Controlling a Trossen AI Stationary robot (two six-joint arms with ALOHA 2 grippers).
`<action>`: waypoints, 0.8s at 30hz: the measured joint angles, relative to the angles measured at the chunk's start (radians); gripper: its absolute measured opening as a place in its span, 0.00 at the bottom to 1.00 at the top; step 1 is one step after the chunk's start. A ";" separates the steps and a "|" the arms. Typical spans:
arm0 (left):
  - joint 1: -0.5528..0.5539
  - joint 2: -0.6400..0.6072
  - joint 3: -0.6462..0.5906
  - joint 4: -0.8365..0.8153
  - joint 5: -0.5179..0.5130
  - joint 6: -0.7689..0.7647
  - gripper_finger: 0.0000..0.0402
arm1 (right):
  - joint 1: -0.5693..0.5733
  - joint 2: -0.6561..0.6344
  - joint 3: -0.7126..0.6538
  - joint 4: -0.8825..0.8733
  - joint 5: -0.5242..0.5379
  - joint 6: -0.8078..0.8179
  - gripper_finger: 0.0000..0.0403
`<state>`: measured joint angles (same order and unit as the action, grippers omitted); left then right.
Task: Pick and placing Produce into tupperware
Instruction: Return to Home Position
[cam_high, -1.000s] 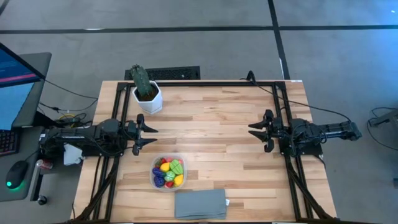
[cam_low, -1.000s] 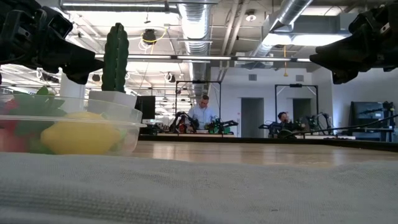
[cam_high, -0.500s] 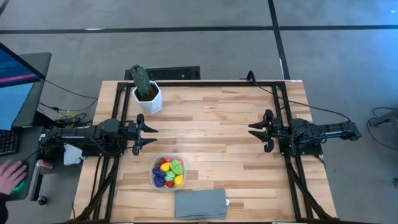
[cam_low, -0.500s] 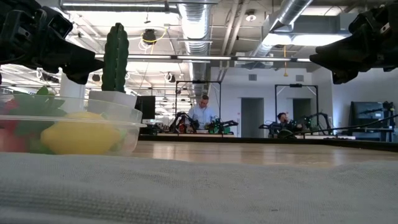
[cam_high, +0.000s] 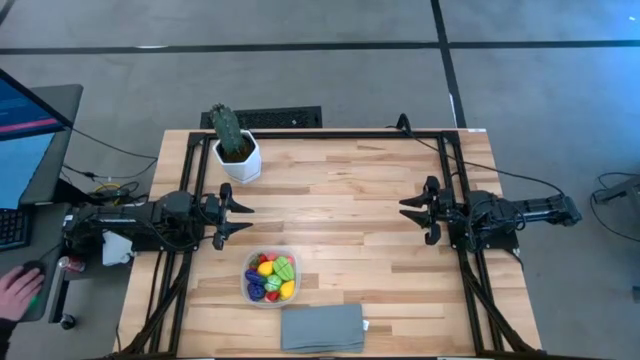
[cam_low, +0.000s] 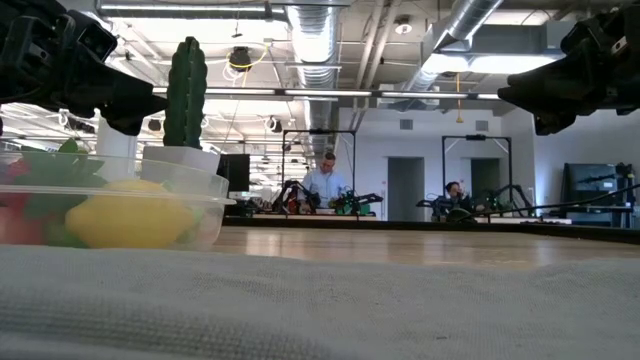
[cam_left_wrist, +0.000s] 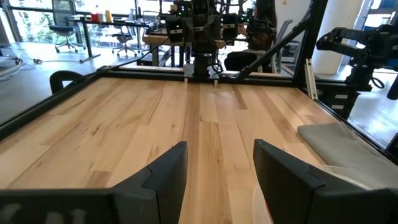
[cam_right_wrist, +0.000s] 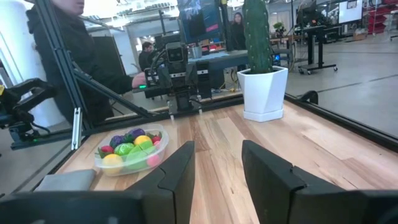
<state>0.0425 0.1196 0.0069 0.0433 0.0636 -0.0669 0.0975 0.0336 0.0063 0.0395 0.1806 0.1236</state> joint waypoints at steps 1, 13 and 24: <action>0.000 0.000 0.000 0.000 0.000 0.000 0.43 | 0.000 0.000 0.000 0.000 0.000 0.000 0.39; 0.000 0.000 0.000 0.000 0.000 0.008 0.43 | 0.000 0.000 0.000 0.000 0.000 0.000 0.39; 0.000 0.000 0.000 0.000 0.000 0.004 0.43 | 0.000 0.000 0.000 0.000 0.000 0.000 0.39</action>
<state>0.0427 0.1196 0.0071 0.0433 0.0637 -0.0630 0.0973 0.0336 0.0063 0.0395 0.1806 0.1238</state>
